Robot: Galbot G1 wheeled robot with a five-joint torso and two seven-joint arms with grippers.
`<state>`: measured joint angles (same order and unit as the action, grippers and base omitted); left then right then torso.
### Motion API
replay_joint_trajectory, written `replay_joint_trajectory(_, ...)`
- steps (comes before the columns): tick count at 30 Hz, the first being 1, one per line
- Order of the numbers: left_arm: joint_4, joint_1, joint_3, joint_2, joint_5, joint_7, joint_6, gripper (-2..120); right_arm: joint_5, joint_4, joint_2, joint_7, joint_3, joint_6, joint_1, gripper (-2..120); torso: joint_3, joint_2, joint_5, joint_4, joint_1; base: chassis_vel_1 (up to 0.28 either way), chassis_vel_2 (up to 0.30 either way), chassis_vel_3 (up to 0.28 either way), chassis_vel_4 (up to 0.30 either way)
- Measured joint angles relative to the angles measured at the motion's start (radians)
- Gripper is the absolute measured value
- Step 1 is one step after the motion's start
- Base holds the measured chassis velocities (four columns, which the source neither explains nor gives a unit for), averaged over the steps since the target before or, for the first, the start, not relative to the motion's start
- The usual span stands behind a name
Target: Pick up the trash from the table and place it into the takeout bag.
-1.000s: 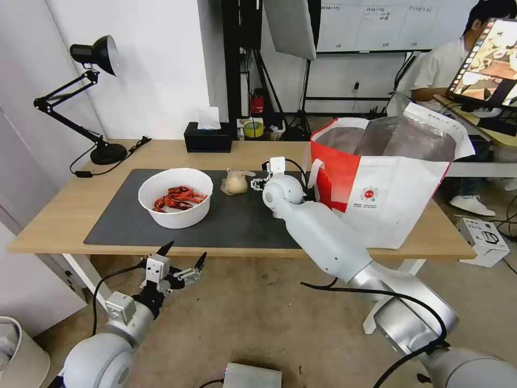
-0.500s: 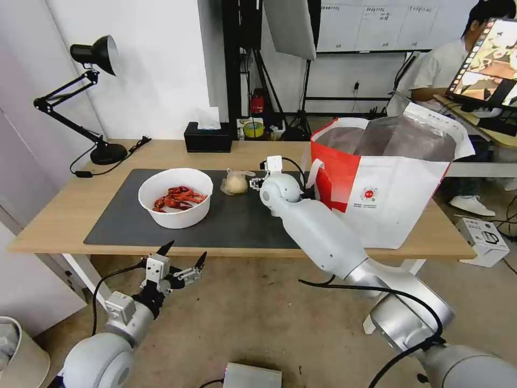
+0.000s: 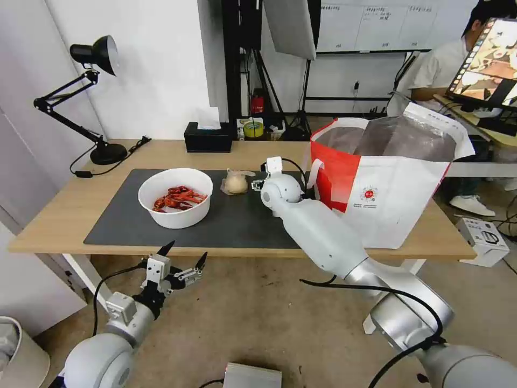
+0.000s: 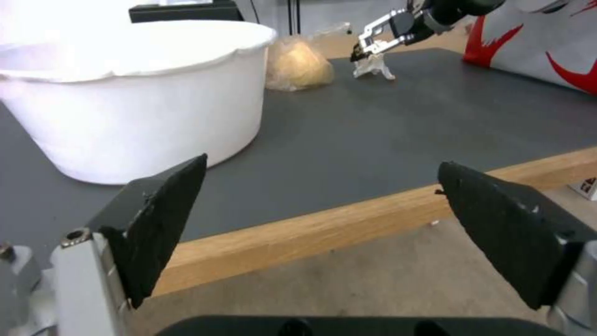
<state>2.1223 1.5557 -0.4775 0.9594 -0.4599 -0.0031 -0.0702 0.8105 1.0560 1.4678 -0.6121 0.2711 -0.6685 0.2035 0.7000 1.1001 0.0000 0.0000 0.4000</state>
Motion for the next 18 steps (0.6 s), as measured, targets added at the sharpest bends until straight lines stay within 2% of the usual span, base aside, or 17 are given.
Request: replay_joint_trajectory(18,0.002,-0.006,0.009,-0.001,-0.007,-0.001,0.001,100,-0.026,-0.052,0.025,0.02,0.01,-0.005,-0.025,100,0.0,0.0,0.0,0.0,0.0,0.0,0.0,0.0,0.0)
